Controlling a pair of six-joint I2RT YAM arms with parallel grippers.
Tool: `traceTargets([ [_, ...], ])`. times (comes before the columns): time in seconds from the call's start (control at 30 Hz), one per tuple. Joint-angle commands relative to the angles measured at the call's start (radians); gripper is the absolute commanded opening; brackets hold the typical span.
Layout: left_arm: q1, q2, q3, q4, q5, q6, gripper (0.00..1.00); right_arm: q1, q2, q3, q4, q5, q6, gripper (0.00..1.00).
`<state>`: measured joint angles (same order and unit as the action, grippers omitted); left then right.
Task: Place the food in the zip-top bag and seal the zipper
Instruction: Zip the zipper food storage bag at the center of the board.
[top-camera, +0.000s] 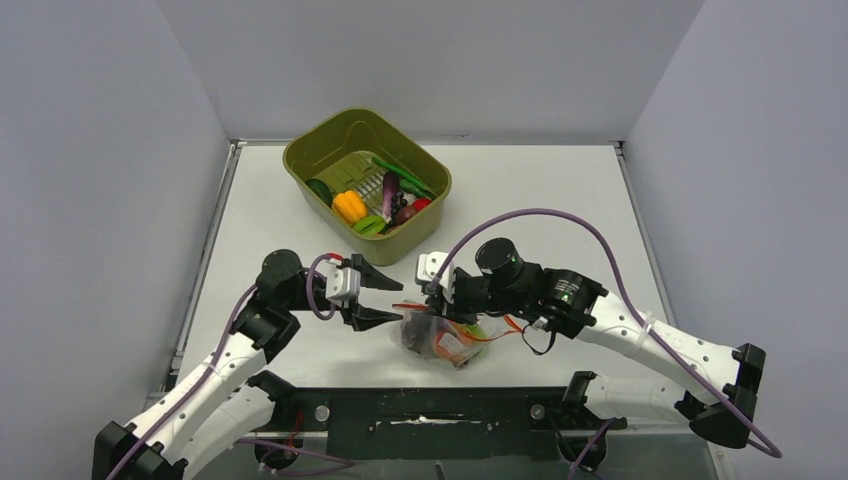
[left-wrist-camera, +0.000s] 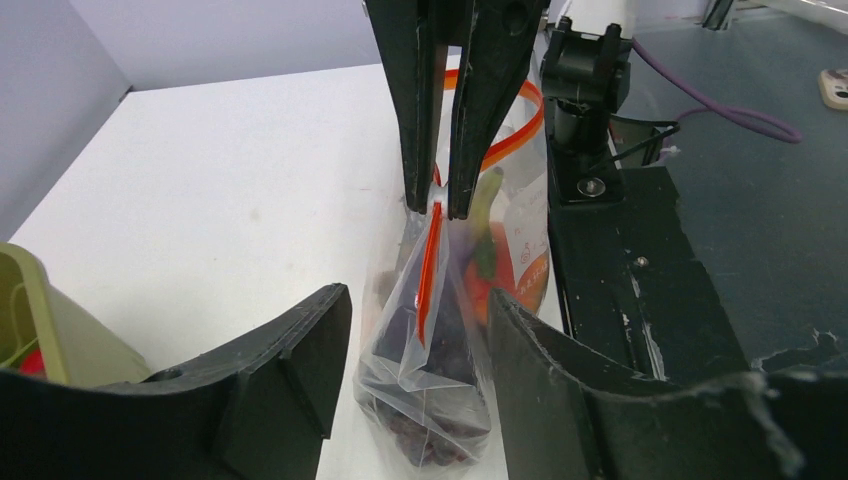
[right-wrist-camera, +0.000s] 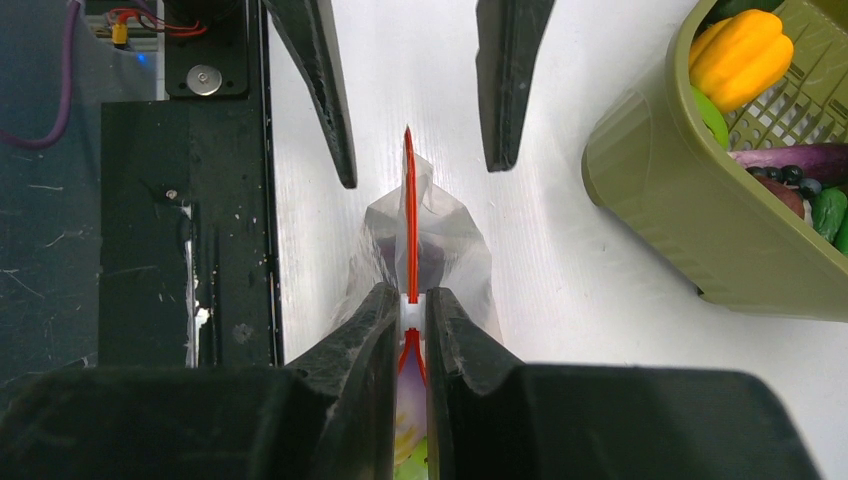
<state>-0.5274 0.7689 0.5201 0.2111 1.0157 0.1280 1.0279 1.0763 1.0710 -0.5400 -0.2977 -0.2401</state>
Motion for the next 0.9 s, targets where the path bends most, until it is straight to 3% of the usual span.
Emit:
traceTargets([
  [0.0,0.000,0.046,0.033,0.056,0.052,0.051,0.53,-0.005,0.002,0.054,0.052,-0.035,-0.018,0.00],
  [0.3,-0.056,0.133,0.080,0.063,0.033,0.100,0.48,-0.005,0.025,0.077,0.057,-0.053,-0.022,0.00],
  [0.33,-0.062,0.136,0.085,0.063,0.031,0.100,0.43,-0.005,0.027,0.079,0.057,-0.052,-0.022,0.00],
  [0.4,-0.072,0.144,0.093,0.062,0.031,0.100,0.19,-0.006,0.030,0.081,0.055,-0.050,-0.022,0.00],
  [0.47,-0.073,0.142,0.096,0.055,0.019,0.101,0.02,-0.006,0.029,0.084,0.049,-0.046,-0.019,0.00],
  [0.87,-0.059,0.034,0.101,-0.116,-0.155,0.169,0.00,-0.087,-0.041,0.090,-0.033,-0.021,0.008,0.00],
])
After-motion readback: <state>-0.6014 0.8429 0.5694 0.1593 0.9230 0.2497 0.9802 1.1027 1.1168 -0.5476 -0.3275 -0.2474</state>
